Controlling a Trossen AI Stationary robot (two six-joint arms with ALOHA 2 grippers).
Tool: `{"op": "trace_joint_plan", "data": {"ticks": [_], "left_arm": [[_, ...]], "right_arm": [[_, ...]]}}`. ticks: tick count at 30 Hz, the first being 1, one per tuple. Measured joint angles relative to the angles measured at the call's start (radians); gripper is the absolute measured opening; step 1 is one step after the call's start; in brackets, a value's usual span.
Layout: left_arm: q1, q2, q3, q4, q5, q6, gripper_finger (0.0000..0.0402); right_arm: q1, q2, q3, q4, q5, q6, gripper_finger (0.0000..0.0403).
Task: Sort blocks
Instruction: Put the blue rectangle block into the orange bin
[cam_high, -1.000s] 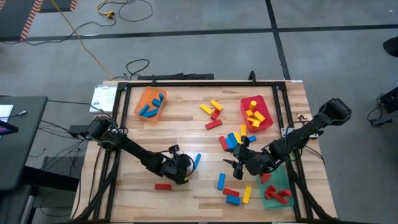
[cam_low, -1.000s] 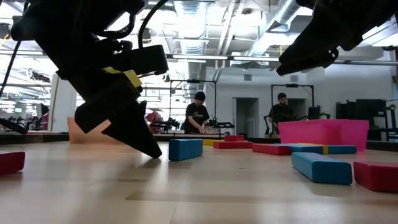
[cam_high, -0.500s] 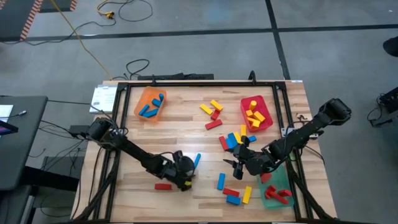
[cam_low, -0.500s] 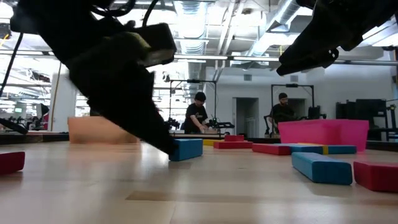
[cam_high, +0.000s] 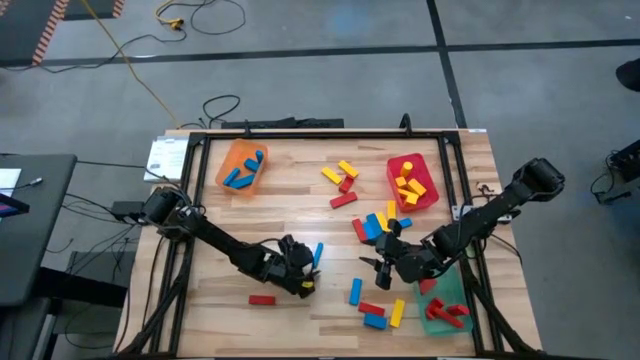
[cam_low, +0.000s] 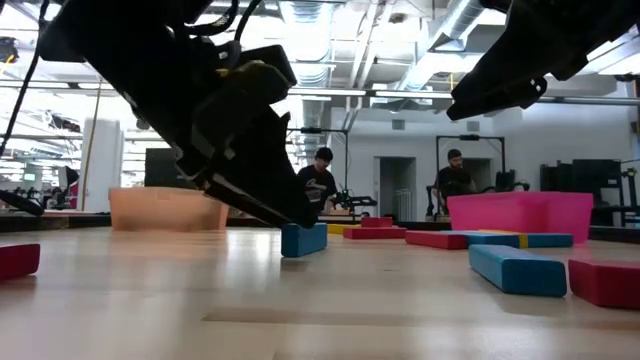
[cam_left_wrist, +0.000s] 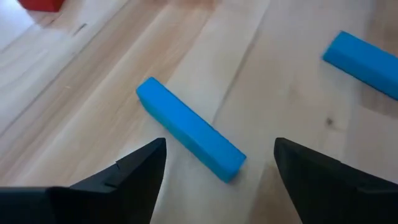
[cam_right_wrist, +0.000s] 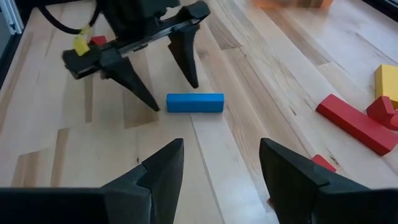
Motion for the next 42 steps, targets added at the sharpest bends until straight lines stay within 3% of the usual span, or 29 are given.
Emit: {"op": "trace_joint_plan", "data": {"ticks": [8,13,29,32,42], "left_arm": [[0.031,0.114,0.02,0.018,0.0,-0.029,0.0291],[0.028,0.137,0.029,0.021,-0.023,-0.018,0.0268],[0.008,0.111,0.028,-0.019,-0.015,0.177,0.0085],[0.004,0.076,0.024,-0.059,-0.015,0.246,0.0054],[-0.003,-0.064,0.023,-0.172,0.02,0.403,0.0057]], "right_arm": [[0.0,0.0,0.0,0.001,0.0,0.0,0.0226],[0.0,0.0,0.0,-0.002,0.0,0.0,0.0226],[-0.009,0.008,0.0,-0.011,0.0,-0.039,0.0226],[-0.008,0.056,0.0,0.034,-0.002,-0.085,0.0226],[-0.073,0.314,0.0,0.404,-0.023,-0.272,0.0226]]}}
